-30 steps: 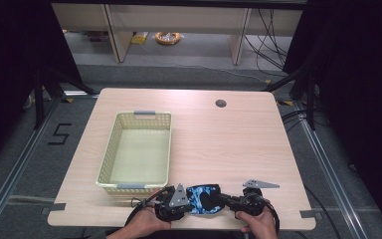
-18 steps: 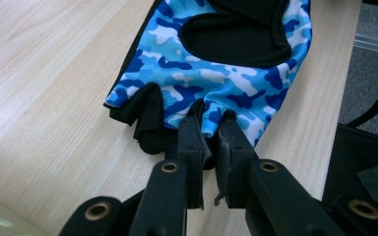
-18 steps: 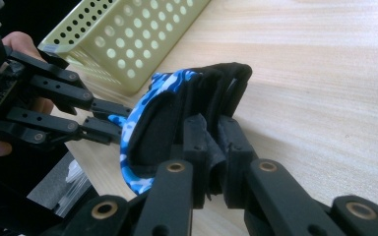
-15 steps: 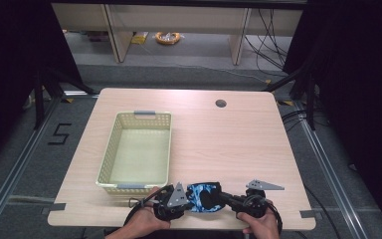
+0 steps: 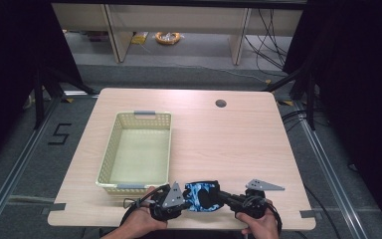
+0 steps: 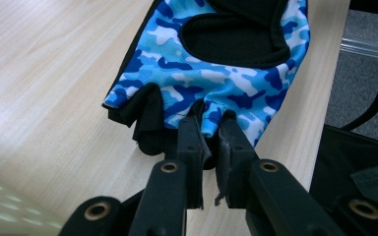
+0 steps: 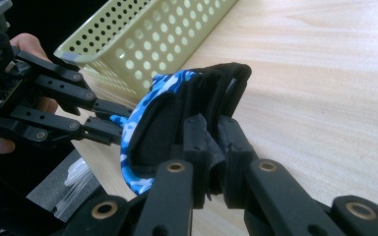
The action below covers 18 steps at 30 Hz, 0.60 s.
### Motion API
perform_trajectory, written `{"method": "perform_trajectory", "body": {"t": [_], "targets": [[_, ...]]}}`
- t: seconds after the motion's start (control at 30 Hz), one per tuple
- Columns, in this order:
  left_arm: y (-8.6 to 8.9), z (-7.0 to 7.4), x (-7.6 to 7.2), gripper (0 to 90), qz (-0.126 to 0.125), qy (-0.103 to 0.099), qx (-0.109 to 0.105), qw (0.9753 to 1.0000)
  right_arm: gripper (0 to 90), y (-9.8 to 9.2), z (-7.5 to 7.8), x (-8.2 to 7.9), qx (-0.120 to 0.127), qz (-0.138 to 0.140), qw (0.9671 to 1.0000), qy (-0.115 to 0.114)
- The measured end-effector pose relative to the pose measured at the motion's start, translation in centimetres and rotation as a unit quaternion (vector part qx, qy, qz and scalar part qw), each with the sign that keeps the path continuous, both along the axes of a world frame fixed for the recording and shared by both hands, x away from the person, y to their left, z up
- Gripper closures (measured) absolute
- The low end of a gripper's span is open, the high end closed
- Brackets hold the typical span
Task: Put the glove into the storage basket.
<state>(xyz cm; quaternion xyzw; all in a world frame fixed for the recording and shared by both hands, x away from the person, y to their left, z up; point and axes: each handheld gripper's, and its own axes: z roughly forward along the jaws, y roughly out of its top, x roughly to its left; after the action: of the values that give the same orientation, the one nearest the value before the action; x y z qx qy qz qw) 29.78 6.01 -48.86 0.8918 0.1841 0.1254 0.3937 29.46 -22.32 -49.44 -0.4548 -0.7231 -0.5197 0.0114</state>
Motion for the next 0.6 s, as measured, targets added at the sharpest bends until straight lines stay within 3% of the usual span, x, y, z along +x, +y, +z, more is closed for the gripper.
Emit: {"method": "perform_trajectory", "body": {"t": [0.03,0.07,0.13,0.17,0.23,0.27,0.3,0.4,0.53,0.6], "targets": [[0.1,0.2,0.1,81.2,0.002,0.003,-0.004,1.0,84.5,0.1,0.1,-0.1,0.006,-0.001,0.9999,0.008],[0.2,0.3,0.0,81.2,0.006,0.005,-0.007,0.9999,84.5,0.1,0.3,-0.1,0.009,0.001,1.0,0.003],[0.4,0.6,0.1,81.2,0.004,-0.004,-0.006,1.0,84.5,0.2,0.6,-0.1,-0.006,-0.003,1.0,-0.003],[0.4,0.6,-0.1,81.2,0.01,0.003,-0.017,0.9998,84.5,0.4,0.9,-0.2,0.014,0.002,0.9999,0.007],[0.7,1.2,-0.1,81.2,0.011,-0.005,-0.013,0.9998,84.6,0.5,1.2,0.1,0.003,0.01,0.9996,-0.027],[0.9,1.5,-0.2,81.2,0.011,-0.007,-0.012,0.9998,84.6,0.8,1.8,-0.3,0.01,0.005,0.9999,-0.007],[1.0,1.7,-0.2,81.2,0.016,-0.008,-0.02,0.9996,84.6,0.8,1.9,0.0,0.005,0.013,0.9994,-0.032],[1.3,2.6,0.0,81.2,0.013,-0.022,-0.023,0.9994,84.7,1.2,3.0,0.0,0.007,0.007,0.9996,-0.025],[1.9,3.9,0.3,81.1,0.027,-0.024,-0.032,0.9989,84.7,1.7,4.5,0.6,0.007,0.007,0.9995,-0.029],[2.3,4.7,0.4,81.1,0.029,-0.023,-0.034,0.9987,84.7,1.9,5.3,1.1,0.002,0.016,0.9988,-0.045]]}}
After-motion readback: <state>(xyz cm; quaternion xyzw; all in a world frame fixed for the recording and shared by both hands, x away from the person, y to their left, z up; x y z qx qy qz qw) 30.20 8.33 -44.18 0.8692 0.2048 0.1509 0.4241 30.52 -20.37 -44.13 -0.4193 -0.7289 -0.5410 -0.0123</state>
